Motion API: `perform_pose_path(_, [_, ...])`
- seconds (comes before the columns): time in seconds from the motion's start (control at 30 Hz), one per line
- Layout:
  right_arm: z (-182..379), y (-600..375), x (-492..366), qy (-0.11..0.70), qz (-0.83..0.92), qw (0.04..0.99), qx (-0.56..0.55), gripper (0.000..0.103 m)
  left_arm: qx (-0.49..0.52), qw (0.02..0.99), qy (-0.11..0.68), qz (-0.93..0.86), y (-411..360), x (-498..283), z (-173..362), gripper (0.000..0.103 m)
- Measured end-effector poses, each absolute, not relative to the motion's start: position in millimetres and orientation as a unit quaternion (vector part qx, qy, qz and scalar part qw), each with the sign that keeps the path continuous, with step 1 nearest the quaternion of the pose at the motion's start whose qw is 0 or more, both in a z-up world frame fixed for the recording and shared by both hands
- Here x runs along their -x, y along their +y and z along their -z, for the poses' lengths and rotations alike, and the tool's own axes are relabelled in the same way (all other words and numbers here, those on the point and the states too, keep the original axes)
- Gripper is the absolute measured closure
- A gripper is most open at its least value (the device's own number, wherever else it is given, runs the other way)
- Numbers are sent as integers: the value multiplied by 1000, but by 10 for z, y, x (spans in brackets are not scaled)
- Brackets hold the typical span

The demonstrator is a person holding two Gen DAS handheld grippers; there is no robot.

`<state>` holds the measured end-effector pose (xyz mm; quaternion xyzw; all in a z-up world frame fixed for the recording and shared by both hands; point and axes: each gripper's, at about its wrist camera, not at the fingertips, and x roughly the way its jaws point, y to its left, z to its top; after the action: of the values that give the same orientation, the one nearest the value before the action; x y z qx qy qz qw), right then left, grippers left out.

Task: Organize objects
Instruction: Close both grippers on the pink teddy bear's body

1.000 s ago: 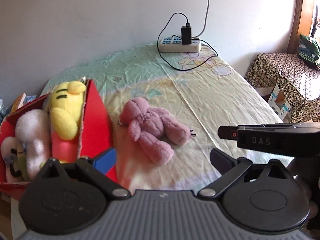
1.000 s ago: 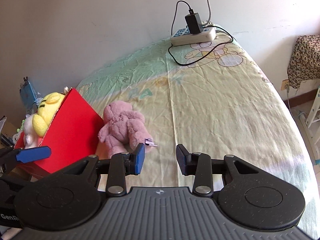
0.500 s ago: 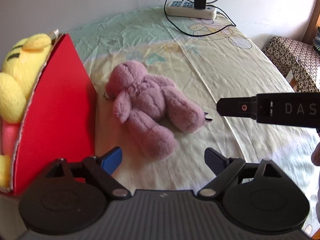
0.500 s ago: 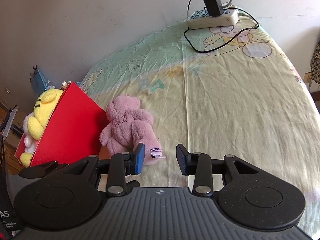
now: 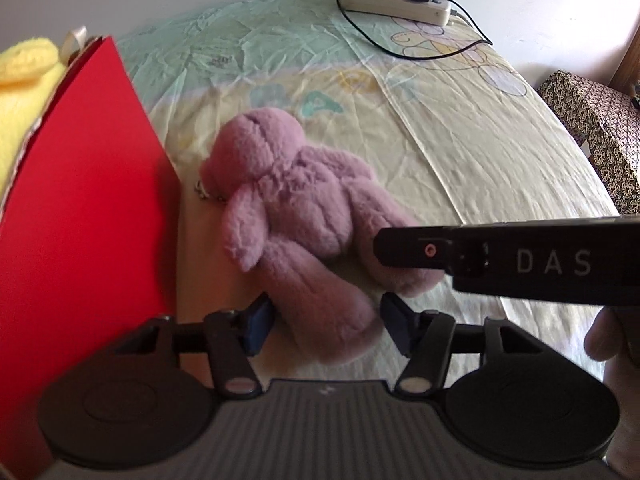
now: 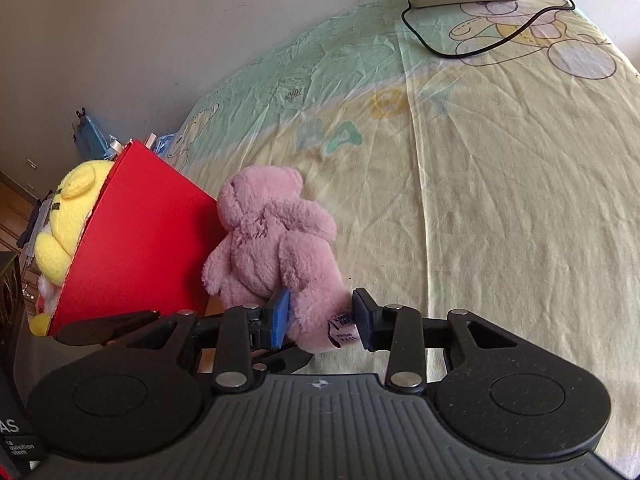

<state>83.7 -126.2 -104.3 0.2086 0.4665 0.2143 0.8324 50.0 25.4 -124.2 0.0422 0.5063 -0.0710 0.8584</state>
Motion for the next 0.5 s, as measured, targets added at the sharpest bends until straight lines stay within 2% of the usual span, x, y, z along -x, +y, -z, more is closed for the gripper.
perform_pose_path(0.3, [1006,-1334,-782,465,-216,829,-223,70,-52,856,507,91,208,-498,1198,54])
perform_pose_path(0.5, [904,-1404,-571,463,-208,834,-219,71,-61,854,503,119,155,-331,1121,54])
